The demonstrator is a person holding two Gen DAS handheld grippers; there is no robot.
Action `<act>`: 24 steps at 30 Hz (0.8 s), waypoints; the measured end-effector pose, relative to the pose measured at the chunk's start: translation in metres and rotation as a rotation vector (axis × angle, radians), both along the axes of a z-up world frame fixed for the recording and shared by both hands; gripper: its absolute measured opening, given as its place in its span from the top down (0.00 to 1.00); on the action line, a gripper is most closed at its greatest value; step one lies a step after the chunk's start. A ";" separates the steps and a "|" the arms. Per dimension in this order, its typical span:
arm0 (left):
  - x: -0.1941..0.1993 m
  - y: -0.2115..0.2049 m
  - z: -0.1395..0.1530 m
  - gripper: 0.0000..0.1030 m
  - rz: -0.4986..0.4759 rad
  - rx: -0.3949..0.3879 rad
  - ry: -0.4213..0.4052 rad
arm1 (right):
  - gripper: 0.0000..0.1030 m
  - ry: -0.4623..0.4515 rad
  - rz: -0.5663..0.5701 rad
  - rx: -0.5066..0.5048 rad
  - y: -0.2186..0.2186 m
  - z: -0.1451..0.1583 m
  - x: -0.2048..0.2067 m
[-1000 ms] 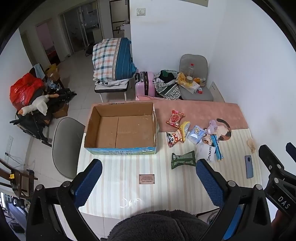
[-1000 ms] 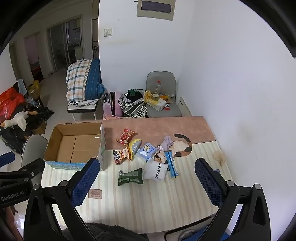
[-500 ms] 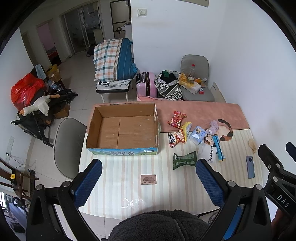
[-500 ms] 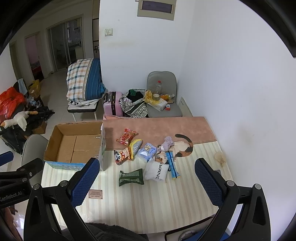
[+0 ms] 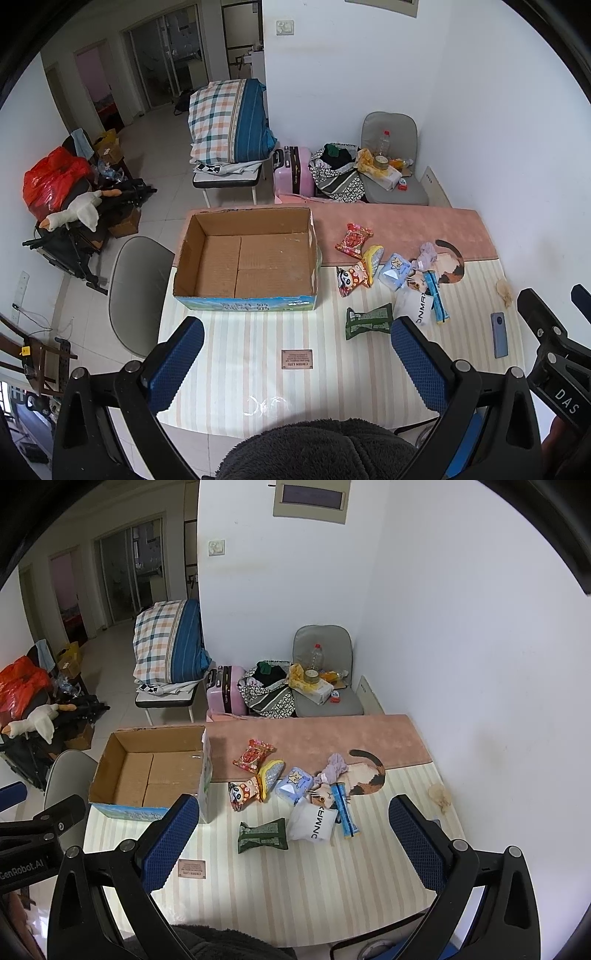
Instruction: Organize soft objects
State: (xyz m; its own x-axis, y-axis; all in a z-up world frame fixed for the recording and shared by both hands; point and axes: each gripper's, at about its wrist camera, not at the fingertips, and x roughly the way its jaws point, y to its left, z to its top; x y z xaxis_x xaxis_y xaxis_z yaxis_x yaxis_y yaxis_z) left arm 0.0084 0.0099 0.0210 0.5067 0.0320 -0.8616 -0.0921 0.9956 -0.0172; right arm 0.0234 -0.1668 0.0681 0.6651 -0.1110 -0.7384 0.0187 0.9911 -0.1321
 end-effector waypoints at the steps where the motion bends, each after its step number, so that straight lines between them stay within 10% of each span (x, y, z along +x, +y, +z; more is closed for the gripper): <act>1: 0.000 -0.001 -0.001 0.00 0.000 0.002 -0.001 | 0.00 -0.001 0.001 0.000 0.000 0.000 0.000; 24: -0.001 0.001 0.002 0.00 0.001 0.002 -0.005 | 0.00 -0.008 0.004 0.008 0.000 0.009 -0.001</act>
State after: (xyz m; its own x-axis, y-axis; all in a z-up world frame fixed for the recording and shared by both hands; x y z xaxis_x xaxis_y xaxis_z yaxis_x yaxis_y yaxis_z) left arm 0.0078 0.0114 0.0235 0.5110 0.0336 -0.8589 -0.0926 0.9956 -0.0161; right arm 0.0221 -0.1667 0.0775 0.6717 -0.1023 -0.7338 0.0156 0.9922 -0.1241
